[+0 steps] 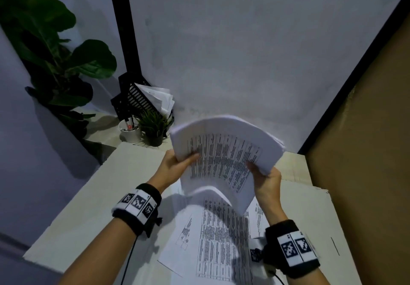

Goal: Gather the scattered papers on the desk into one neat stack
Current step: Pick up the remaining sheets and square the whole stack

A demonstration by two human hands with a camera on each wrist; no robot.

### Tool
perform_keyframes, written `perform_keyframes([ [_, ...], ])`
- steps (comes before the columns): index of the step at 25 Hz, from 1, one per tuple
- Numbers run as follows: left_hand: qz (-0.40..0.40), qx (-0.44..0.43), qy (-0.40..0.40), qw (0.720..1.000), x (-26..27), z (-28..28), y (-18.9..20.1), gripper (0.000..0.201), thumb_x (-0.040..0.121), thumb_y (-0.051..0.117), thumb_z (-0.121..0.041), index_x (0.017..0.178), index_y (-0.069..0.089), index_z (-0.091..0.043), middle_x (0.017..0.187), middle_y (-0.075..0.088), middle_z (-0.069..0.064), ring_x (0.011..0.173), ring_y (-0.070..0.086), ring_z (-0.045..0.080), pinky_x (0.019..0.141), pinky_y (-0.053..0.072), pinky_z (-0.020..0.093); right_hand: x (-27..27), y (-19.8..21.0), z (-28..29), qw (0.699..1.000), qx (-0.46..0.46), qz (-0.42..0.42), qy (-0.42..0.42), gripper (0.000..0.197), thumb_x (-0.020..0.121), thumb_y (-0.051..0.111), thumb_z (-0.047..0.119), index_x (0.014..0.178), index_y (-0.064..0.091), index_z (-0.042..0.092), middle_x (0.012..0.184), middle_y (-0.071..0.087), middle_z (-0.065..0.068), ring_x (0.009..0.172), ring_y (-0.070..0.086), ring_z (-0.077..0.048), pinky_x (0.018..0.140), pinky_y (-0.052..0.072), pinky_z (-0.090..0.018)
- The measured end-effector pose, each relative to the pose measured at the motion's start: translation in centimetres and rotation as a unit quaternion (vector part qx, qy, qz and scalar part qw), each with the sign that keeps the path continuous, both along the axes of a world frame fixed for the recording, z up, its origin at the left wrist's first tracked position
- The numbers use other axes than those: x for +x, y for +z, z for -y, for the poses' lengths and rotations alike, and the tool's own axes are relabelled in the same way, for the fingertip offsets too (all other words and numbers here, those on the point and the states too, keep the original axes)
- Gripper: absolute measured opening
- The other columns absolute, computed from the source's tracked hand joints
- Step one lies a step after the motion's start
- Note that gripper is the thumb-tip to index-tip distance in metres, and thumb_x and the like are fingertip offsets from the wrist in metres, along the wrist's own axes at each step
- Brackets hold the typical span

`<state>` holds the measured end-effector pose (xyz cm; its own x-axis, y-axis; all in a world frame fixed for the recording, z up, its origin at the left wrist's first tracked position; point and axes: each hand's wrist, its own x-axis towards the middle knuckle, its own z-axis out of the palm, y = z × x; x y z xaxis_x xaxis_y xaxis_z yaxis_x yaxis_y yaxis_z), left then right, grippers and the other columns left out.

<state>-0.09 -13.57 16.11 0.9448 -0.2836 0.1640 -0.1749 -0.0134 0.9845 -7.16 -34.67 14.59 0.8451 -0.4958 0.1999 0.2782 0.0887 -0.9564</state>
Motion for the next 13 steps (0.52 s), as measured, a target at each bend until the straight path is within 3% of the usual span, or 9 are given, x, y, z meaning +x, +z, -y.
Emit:
perform_keyframes([
  [2,-0.022,-0.003,0.033,0.999,-1.1,0.5,-1.0,0.012,0.085,0.059,-0.016,0.096,0.063,-0.02,0.087,0.066,-0.003,0.077,0.066,0.004,0.069,0.055,0.018,-0.3,-0.6,-0.2,1.0,0.008,-0.016,0.004,0.025,0.078,0.061,-0.008,0.071,0.065,0.015,0.061,0.067,0.013,0.061,0.058,0.003,0.058,0.053,-0.016],
  [4,-0.039,-0.028,0.05,0.998,-1.9,0.8,-2.0,0.005,0.084,0.06,-0.013,0.088,0.062,-0.016,0.08,0.062,0.007,0.071,0.06,0.016,0.063,0.053,0.023,-0.9,-1.6,-0.3,0.998,-0.043,-0.05,0.02,0.02,0.08,0.063,-0.001,0.078,0.064,0.018,0.072,0.066,0.005,0.068,0.06,-0.004,0.061,0.054,-0.018],
  [6,-0.033,-0.027,0.04,0.998,-2.7,0.7,-3.1,0.014,0.082,0.062,-0.01,0.097,0.061,-0.009,0.08,0.059,0.009,0.07,0.058,0.015,0.063,0.05,0.027,-1.7,-2.8,-0.5,0.99,-0.072,-0.106,0.058,0.016,0.08,0.066,0.006,0.084,0.063,0.021,0.081,0.066,-0.002,0.077,0.062,-0.013,0.068,0.056,-0.024],
  [9,-0.024,-0.018,0.044,0.999,-3.7,0.7,-3.3,0.011,0.081,0.063,-0.02,0.091,0.06,-0.022,0.08,0.06,0.009,0.073,0.058,0.017,0.068,0.051,0.035,-2.1,-3.6,-1.4,0.984,-0.078,-0.142,0.069,0.019,0.082,0.064,0.005,0.082,0.062,0.023,0.081,0.065,-0.005,0.081,0.06,-0.02,0.077,0.053,-0.04],
  [10,-0.034,-0.028,0.061,0.997,-3.8,0.7,-2.7,0.008,0.084,0.06,-0.017,0.086,0.059,-0.025,0.078,0.06,0.007,0.071,0.06,0.015,0.066,0.053,0.033,-2.0,-3.2,-1.4,0.987,-0.079,-0.132,0.055,0.018,0.082,0.063,0.004,0.078,0.063,0.022,0.078,0.064,-0.006,0.079,0.059,-0.023,0.077,0.052,-0.044],
  [11,-0.034,-0.042,0.073,0.996,-3.7,0.6,-2.1,0.011,0.086,0.057,-0.015,0.083,0.059,-0.025,0.078,0.062,0.005,0.069,0.062,0.013,0.065,0.055,0.029,-1.9,-2.7,-1.4,0.989,-0.074,-0.119,0.045,0.018,0.082,0.063,0.003,0.076,0.063,0.02,0.076,0.063,-0.007,0.077,0.059,-0.023,0.076,0.052,-0.044],
  [13,-0.008,-0.065,0.07,0.995,-3.6,0.1,-1.2,0.005,0.083,0.058,-0.019,0.082,0.061,-0.021,0.078,0.063,0.004,0.07,0.063,0.01,0.064,0.055,0.026,-1.8,-1.8,-1.0,0.994,-0.053,-0.088,0.046,0.019,0.08,0.064,0.002,0.078,0.064,0.021,0.075,0.067,0.001,0.074,0.064,-0.016,0.073,0.055,-0.034],
])
